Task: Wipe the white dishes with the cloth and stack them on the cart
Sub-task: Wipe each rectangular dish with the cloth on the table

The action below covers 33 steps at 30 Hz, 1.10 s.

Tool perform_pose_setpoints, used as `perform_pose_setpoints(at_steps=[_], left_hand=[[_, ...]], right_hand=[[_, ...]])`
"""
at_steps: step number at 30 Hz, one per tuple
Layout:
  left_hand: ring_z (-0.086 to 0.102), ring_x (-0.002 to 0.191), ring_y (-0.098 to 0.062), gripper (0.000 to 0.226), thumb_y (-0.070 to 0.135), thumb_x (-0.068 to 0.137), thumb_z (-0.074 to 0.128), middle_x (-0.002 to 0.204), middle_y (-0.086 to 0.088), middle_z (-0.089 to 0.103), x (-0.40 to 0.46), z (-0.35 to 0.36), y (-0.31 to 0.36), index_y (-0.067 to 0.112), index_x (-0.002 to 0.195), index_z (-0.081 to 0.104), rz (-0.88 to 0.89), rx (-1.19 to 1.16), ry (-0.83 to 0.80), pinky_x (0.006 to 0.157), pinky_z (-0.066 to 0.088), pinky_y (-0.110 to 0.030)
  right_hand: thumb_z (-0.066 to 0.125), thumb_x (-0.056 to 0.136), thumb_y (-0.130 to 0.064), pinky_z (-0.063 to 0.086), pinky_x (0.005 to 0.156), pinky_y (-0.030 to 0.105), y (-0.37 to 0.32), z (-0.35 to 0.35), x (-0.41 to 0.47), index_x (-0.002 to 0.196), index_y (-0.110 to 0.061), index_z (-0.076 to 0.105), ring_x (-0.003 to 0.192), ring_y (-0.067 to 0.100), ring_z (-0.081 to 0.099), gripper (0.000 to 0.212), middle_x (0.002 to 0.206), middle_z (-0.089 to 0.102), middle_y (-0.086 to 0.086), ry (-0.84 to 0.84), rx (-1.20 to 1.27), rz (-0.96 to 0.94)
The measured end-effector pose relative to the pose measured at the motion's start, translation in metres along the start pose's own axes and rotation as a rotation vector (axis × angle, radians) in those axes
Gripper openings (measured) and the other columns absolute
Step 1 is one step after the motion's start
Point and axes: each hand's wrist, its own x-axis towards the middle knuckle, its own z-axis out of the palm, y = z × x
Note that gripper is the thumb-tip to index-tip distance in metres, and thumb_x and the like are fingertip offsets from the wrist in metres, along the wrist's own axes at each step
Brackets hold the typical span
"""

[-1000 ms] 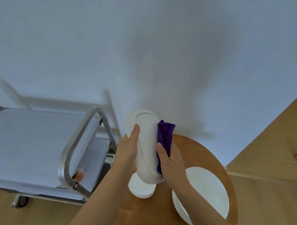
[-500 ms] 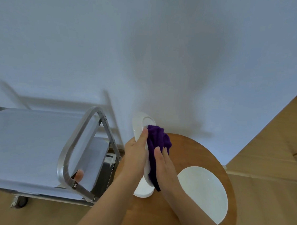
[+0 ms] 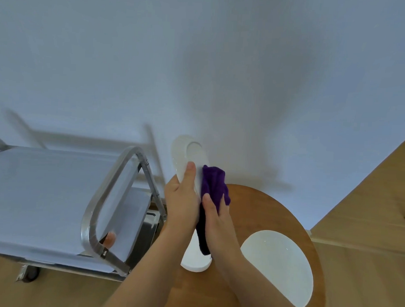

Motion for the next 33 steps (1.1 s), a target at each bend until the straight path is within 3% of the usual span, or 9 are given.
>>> perform_pose_setpoints(at_steps=[4, 9, 14, 17, 20, 23, 26, 31, 33], left_hand=[[0.070, 0.082, -0.012, 0.026, 0.050, 0.088, 0.058, 0.086, 0.008, 0.074, 0.001, -0.003, -0.005, 0.027, 0.097, 0.065, -0.075, -0.023, 0.041, 0.064, 0.053, -0.025], [0.068, 0.099, -0.027, 0.064, 0.061, 0.065, 0.066, 0.109, -0.006, 0.072, 0.011, -0.018, -0.006, 0.018, 0.113, 0.063, -0.217, -0.180, -0.037, 0.084, 0.056, -0.045], [0.072, 0.088, -0.026, 0.037, 0.047, 0.080, 0.058, 0.102, -0.008, 0.074, 0.024, -0.034, -0.007, 0.019, 0.096, 0.076, -0.354, -0.448, -0.193, 0.063, 0.060, -0.040], [0.073, 0.081, -0.023, 0.035, 0.041, 0.085, 0.062, 0.097, -0.006, 0.075, 0.027, -0.034, -0.008, 0.017, 0.110, 0.064, -0.417, -0.323, -0.076, 0.056, 0.058, -0.035], [0.067, 0.083, -0.023, 0.070, 0.035, 0.089, 0.065, 0.135, -0.013, 0.055, 0.027, -0.030, -0.012, 0.015, 0.147, 0.032, -0.462, -0.081, 0.043, 0.049, 0.057, -0.030], [0.054, 0.115, -0.031, 0.086, 0.047, 0.086, 0.064, 0.155, -0.011, 0.027, 0.027, -0.030, -0.017, 0.034, 0.152, 0.011, -0.384, 0.132, 0.107, 0.078, 0.056, -0.040], [0.046, 0.127, -0.040, 0.080, 0.055, 0.081, 0.064, 0.148, -0.013, 0.037, 0.023, -0.022, -0.011, 0.028, 0.147, 0.028, -0.421, 0.108, -0.011, 0.097, 0.046, -0.055], [0.069, 0.071, -0.033, 0.058, 0.045, 0.075, 0.071, 0.083, -0.021, 0.068, 0.026, -0.026, 0.009, -0.001, 0.106, 0.054, -0.784, -0.296, -0.144, 0.064, 0.056, -0.041], [0.065, 0.078, -0.035, 0.065, 0.053, 0.083, 0.062, 0.094, -0.024, 0.063, 0.029, -0.032, 0.006, 0.000, 0.117, 0.044, -0.818, -0.220, -0.082, 0.059, 0.051, -0.041]], right_hand=[[0.047, 0.088, -0.053, 0.044, 0.101, 0.044, 0.007, -0.008, 0.003, 0.143, -0.036, 0.026, 0.125, 0.021, 0.046, 0.061, 0.144, 0.037, -0.002, 0.100, 0.117, 0.058], [0.062, 0.086, -0.037, 0.053, 0.062, 0.017, 0.005, -0.034, 0.016, 0.103, -0.046, 0.054, 0.081, 0.001, 0.066, 0.021, 0.090, 0.069, -0.021, 0.165, 0.227, -0.034], [0.078, 0.069, -0.026, 0.055, 0.067, 0.024, 0.000, -0.048, 0.024, 0.107, -0.029, 0.061, 0.086, 0.010, 0.068, 0.041, 0.095, 0.072, -0.010, 0.104, 0.344, -0.020], [0.077, 0.072, -0.015, 0.054, 0.060, 0.023, -0.002, -0.052, 0.026, 0.098, -0.028, 0.062, 0.078, 0.010, 0.069, 0.033, 0.086, 0.072, -0.011, 0.176, 0.330, -0.017], [0.077, 0.072, -0.018, 0.053, 0.058, 0.022, -0.003, -0.052, 0.028, 0.090, -0.035, 0.056, 0.076, 0.008, 0.066, 0.032, 0.081, 0.067, -0.013, 0.295, 0.144, -0.116], [0.077, 0.072, -0.026, 0.048, 0.063, 0.014, -0.002, -0.048, 0.025, 0.094, -0.039, 0.052, 0.080, 0.001, 0.060, 0.036, 0.084, 0.059, -0.023, 0.377, -0.182, -0.295], [0.079, 0.073, -0.028, 0.045, 0.063, 0.010, 0.004, -0.040, 0.018, 0.110, -0.015, 0.061, 0.074, 0.003, 0.059, 0.044, 0.087, 0.062, -0.014, 0.401, -0.550, -0.613], [0.077, 0.069, -0.030, 0.034, 0.073, 0.006, 0.021, -0.024, 0.003, 0.105, -0.014, 0.054, 0.076, 0.005, 0.054, 0.046, 0.080, 0.068, -0.001, 0.321, -0.796, -1.062], [0.077, 0.069, -0.031, 0.035, 0.074, 0.005, 0.027, -0.020, -0.003, 0.104, -0.017, 0.055, 0.077, 0.005, 0.057, 0.043, 0.082, 0.069, -0.004, 0.244, -0.774, -1.066]])
